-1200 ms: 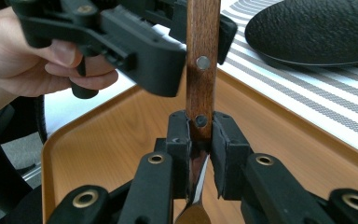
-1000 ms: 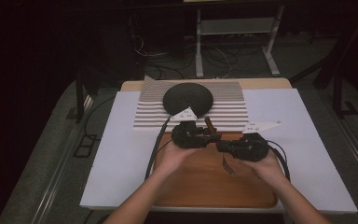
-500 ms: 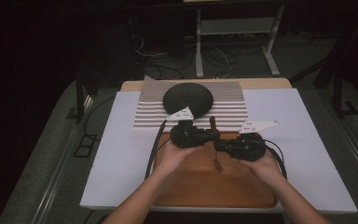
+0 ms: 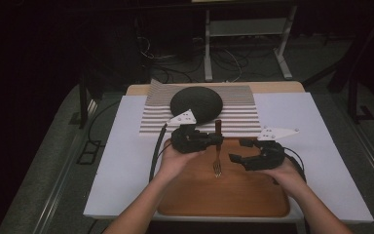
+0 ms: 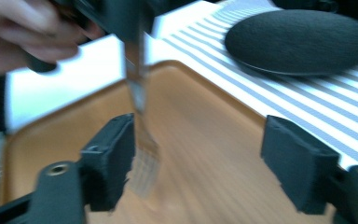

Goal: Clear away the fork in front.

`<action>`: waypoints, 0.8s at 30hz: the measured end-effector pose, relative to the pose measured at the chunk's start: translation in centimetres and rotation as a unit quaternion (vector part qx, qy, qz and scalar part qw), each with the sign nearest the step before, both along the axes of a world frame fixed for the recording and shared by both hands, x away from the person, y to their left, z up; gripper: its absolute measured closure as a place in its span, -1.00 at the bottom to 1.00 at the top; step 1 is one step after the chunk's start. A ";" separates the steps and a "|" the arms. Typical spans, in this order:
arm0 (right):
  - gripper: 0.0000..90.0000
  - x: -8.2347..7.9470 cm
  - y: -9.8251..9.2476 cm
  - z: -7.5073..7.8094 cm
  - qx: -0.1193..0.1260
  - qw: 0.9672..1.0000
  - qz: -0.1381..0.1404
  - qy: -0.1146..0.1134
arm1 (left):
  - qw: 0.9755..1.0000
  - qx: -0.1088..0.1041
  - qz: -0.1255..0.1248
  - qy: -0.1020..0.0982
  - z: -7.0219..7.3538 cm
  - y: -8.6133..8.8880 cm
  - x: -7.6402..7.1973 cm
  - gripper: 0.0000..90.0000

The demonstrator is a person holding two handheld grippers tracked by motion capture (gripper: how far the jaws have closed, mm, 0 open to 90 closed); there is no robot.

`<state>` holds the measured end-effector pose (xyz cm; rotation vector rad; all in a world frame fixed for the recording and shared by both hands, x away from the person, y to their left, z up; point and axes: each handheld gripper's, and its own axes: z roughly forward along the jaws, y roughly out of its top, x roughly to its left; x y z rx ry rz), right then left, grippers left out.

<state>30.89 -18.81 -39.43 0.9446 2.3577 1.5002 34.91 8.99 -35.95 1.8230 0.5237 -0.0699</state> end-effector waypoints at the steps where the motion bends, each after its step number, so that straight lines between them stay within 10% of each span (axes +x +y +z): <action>1: -0.55 -0.1 -0.3 -0.2 -0.008 1.000 -0.006 -0.004 | 1.000 0.000 0.003 -0.001 0.1 0.3 0.0 0.81; 9: -0.72 -1.5 -3.7 -2.0 -0.050 0.998 -0.034 -0.006 | 1.000 0.002 0.011 0.004 0.4 3.5 0.2 0.80; 24: -0.80 -3.5 -8.1 -3.7 -0.053 0.996 -0.070 0.012 | 0.999 -0.004 0.022 0.032 0.3 9.4 -1.2 0.80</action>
